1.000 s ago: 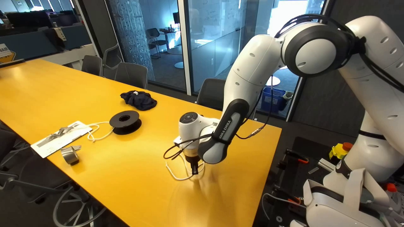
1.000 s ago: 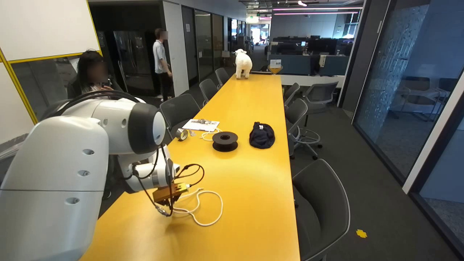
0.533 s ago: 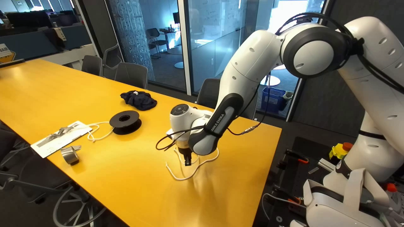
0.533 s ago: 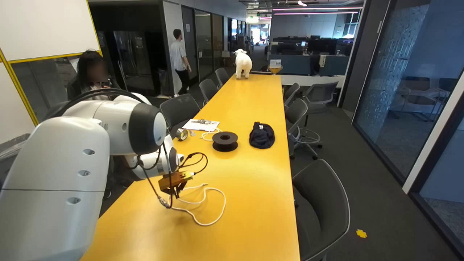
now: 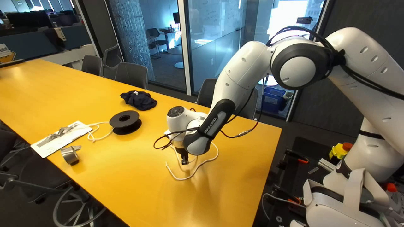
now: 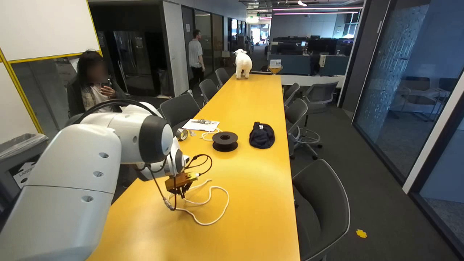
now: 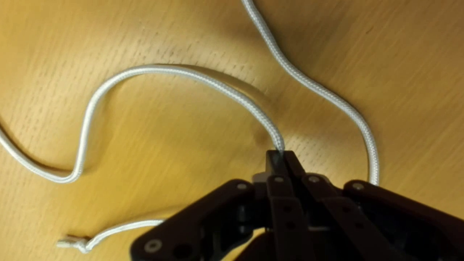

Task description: Untangle the rope

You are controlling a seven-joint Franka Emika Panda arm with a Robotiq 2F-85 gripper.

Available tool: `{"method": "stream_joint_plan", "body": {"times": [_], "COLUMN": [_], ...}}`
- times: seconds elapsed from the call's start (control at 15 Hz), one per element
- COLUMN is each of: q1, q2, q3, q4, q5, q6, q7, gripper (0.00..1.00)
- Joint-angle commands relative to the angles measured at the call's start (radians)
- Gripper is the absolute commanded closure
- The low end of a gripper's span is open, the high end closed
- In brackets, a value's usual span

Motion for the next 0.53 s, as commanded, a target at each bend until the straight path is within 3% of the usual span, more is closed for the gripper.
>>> {"method": "stream_joint_plan", "body": {"times": [0.0, 0.4, 0.47], "q1": [-0.009, -0.009, -0.009], "q2": [0.063, 0.095, 0.096], "q3": [0.008, 0.011, 0.012], "q4": [0.093, 0.132, 0.138], "q5": [-0.002, 0.006, 0.007], "q6": [-0.036, -0.048, -0.066], "q7": [-0.014, -0.005, -0.006], "gripper": [0.99, 0.99, 0.71]}}
